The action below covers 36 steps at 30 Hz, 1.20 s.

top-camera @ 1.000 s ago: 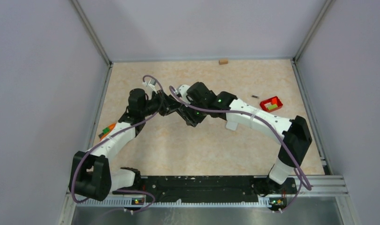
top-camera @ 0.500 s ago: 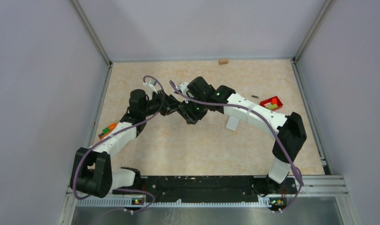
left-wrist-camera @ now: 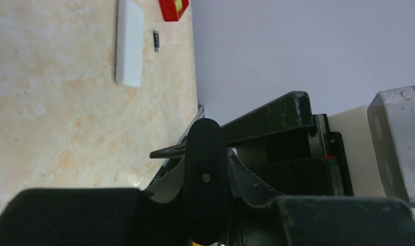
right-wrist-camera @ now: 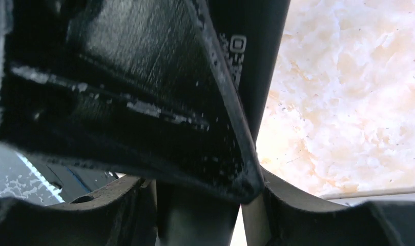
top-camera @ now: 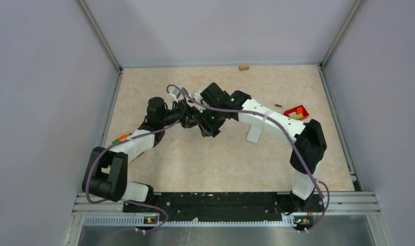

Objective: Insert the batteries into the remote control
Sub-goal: Load the battery cover into the remote control.

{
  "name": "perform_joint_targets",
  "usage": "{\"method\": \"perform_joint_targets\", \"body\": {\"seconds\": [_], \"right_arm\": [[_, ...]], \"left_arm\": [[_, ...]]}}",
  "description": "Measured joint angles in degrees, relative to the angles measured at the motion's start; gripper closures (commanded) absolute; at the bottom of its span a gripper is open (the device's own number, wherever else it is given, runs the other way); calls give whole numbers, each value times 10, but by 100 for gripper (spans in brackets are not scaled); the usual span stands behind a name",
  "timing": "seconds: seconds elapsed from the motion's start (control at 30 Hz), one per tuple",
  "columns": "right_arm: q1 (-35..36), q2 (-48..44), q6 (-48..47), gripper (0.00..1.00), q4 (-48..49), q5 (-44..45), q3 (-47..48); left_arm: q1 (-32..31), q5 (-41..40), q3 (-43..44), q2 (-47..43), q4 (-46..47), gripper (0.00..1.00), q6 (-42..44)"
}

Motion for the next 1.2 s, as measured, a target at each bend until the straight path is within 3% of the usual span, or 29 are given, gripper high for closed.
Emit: {"method": "perform_joint_targets", "body": {"seconds": [0.23, 0.53, 0.67, 0.93, 1.2], "right_arm": [[0, 5, 6, 44, 2, 4, 5], [-1, 0, 16, 16, 29, 6, 0], [-2, -40, 27, 14, 64, -9, -38], [-27, -191, 117, 13, 196, -35, -184], [-35, -352, 307, 15, 377, 52, -379]], "left_arm": [[-3, 23, 0, 11, 30, 100, -39], [-1, 48, 0, 11, 29, 100, -40], [5, 53, 0, 11, 29, 100, -40], [14, 54, 0, 11, 30, 100, -43], [16, 49, 0, 8, 45, 100, -84]]}}
